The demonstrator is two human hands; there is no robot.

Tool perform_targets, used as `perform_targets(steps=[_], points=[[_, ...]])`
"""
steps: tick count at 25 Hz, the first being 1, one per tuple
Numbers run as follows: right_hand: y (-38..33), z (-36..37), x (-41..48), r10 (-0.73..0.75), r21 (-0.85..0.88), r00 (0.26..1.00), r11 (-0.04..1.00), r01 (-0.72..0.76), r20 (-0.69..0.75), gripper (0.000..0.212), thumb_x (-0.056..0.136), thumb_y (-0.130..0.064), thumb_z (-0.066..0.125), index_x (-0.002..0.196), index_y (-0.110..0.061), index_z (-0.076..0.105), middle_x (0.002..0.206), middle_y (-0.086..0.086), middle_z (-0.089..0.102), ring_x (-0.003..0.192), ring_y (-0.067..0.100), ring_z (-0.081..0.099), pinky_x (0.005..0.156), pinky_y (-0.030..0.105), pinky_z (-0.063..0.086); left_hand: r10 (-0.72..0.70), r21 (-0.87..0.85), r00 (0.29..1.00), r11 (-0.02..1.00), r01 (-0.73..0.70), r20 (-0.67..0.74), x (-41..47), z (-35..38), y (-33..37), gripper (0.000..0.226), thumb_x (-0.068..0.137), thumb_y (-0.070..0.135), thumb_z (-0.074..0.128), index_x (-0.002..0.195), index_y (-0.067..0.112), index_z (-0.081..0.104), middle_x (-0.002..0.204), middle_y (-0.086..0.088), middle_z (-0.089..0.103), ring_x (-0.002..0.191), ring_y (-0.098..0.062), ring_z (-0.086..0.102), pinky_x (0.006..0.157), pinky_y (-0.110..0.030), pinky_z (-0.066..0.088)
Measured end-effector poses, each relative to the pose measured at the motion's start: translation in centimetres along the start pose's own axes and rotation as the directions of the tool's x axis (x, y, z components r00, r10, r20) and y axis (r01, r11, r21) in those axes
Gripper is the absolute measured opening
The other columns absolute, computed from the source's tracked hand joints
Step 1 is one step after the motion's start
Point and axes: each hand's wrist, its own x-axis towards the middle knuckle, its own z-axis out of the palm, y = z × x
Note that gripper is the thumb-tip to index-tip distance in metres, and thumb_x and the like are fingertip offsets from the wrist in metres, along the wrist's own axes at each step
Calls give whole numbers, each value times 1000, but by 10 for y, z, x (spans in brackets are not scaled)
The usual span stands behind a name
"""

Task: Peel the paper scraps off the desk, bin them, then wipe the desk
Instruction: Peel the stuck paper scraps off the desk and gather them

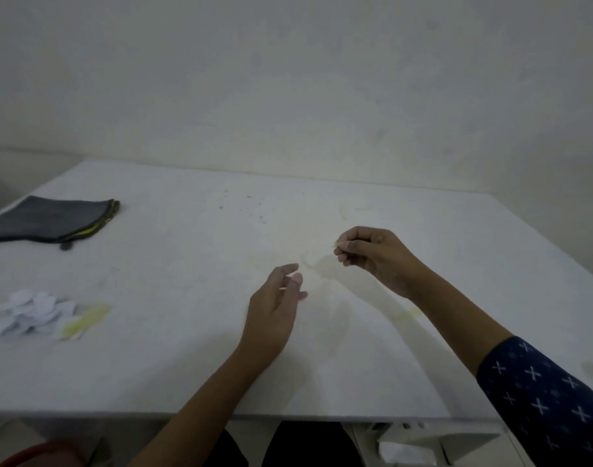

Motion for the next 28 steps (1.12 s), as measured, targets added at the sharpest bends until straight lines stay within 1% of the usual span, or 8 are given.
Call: perform_targets(steps=[2, 4, 7, 10, 12, 17, 23, 28], points=[[-6, 21, -1, -1, -59, 995, 998, 7, 100, 13, 88, 3, 53, 82, 0, 65, 76, 11, 65, 70, 16, 61, 69, 22, 52, -177, -261, 982, 947, 187, 61, 6, -16, 15, 37, 97, 36, 39, 115, 10, 58, 101, -14, 69, 86, -26, 70, 80, -37, 54], [-11, 43, 0, -4, -135, 982, 990, 30, 190, 12, 87, 4, 55, 83, 2, 65, 75, 12, 65, 70, 18, 61, 68, 23, 52, -233, -342, 967, 905, 253, 100, 10, -37, 26, 42, 92, 43, 46, 108, 7, 60, 93, -17, 69, 81, -29, 70, 74, -37, 55], [-15, 76, 6, -21, -218, 962, 972, 83, 274, 9, 87, 4, 56, 85, 8, 64, 72, 12, 65, 69, 18, 61, 67, 25, 51, -203, -309, 978, 928, 207, 46, 7, -67, 26, 34, 85, 34, 62, 100, 4, 65, 86, -15, 69, 73, -21, 70, 64, -25, 53], [-16, 108, 15, -25, -238, 946, 965, 107, 324, 10, 86, 5, 55, 84, 8, 64, 71, 12, 64, 68, 17, 60, 67, 26, 50, -161, -299, 986, 944, 140, -49, 0, -99, 16, 17, 85, 12, 63, 94, -1, 68, 81, -17, 69, 67, -17, 69, 59, -18, 51], [-15, 130, 23, -25, -226, 944, 969, 104, 330, 14, 89, 1, 52, 84, 4, 65, 73, 11, 64, 69, 18, 60, 68, 27, 49, -130, -251, 984, 963, 96, -123, -5, -119, 11, 12, 85, 7, 62, 93, 2, 70, 78, -15, 71, 68, -18, 70, 59, -18, 52], [-9, 197, 35, 68, -240, 951, 971, 7, 302, 39, 88, -38, 60, 98, 0, 64, 77, 6, 61, 67, 19, 63, 66, 28, 53, -49, -156, 956, 988, 4, -288, -24, -162, 1, 18, 83, 7, 64, 101, 13, 65, 77, -12, 73, 71, -17, 71, 63, -18, 55], [2, 258, 49, 108, -62, 928, 994, -92, 355, 13, 85, -10, 67, 89, 2, 68, 71, 9, 63, 63, 13, 60, 61, 20, 52, -43, -44, 883, 999, 26, -468, -40, -213, -17, 9, 82, 11, 67, 90, 8, 69, 76, -5, 73, 68, -10, 71, 60, -14, 53], [2, 299, 55, 136, -180, 912, 981, -70, 388, 11, 86, -11, 65, 87, -1, 69, 67, 7, 62, 58, 10, 58, 59, 20, 51, -6, 102, 853, 992, 70, -522, -48, -251, -28, 8, 81, 18, 68, 83, 11, 73, 71, -1, 71, 62, -4, 66, 57, -13, 50]])
